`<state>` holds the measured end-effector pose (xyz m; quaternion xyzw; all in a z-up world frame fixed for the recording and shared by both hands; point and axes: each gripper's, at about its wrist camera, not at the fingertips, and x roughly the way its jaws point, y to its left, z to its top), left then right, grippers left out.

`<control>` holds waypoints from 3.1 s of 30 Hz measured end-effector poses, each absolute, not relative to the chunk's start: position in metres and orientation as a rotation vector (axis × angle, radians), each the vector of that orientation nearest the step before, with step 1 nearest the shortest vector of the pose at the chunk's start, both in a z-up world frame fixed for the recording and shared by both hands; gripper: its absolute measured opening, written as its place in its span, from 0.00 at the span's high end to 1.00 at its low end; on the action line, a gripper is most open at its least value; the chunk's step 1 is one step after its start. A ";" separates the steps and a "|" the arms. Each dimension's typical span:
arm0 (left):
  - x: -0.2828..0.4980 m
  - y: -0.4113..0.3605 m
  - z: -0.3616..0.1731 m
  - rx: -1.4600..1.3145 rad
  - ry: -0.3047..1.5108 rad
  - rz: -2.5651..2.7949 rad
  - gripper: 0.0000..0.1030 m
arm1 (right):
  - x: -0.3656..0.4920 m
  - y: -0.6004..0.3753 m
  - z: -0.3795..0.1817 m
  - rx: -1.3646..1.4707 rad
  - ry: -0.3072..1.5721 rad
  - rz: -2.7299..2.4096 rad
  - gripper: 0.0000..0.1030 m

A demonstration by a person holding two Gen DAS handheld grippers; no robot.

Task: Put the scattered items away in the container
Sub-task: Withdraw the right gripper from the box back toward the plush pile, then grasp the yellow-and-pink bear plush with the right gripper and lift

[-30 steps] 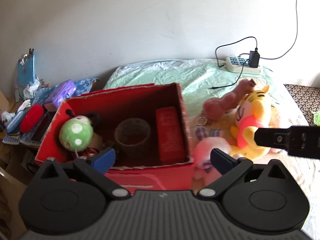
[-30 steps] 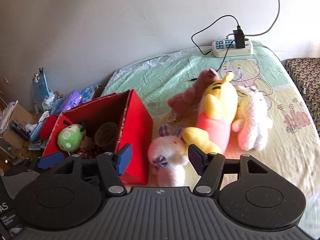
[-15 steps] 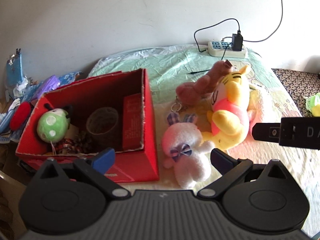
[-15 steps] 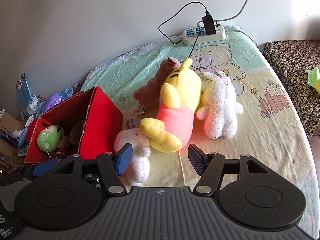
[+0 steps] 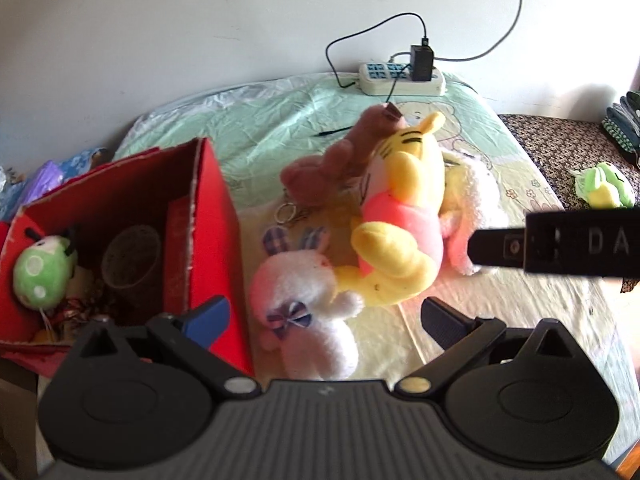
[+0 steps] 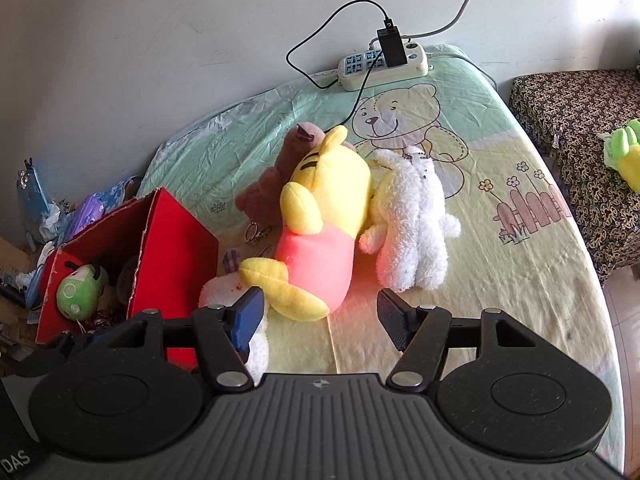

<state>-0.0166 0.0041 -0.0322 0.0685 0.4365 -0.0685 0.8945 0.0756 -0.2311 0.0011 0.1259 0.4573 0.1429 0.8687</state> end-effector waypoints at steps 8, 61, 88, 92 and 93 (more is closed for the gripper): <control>-0.018 -0.013 -0.051 0.187 0.853 -0.228 0.02 | 0.115 -0.242 -0.007 0.279 1.005 0.306 0.35; 0.055 -0.040 -0.106 0.160 0.920 -0.377 0.36 | 0.204 -0.191 -0.068 0.264 1.182 0.389 0.39; -0.011 -0.045 -0.039 0.203 0.776 -0.430 0.45 | 0.137 -0.222 0.000 0.348 1.037 0.390 0.51; -0.025 -0.042 -0.033 0.185 0.768 -0.418 0.45 | 0.123 -0.221 0.004 0.341 1.022 0.399 0.51; -0.028 -0.041 -0.032 0.178 0.767 -0.415 0.45 | 0.120 -0.220 0.005 0.338 1.018 0.403 0.51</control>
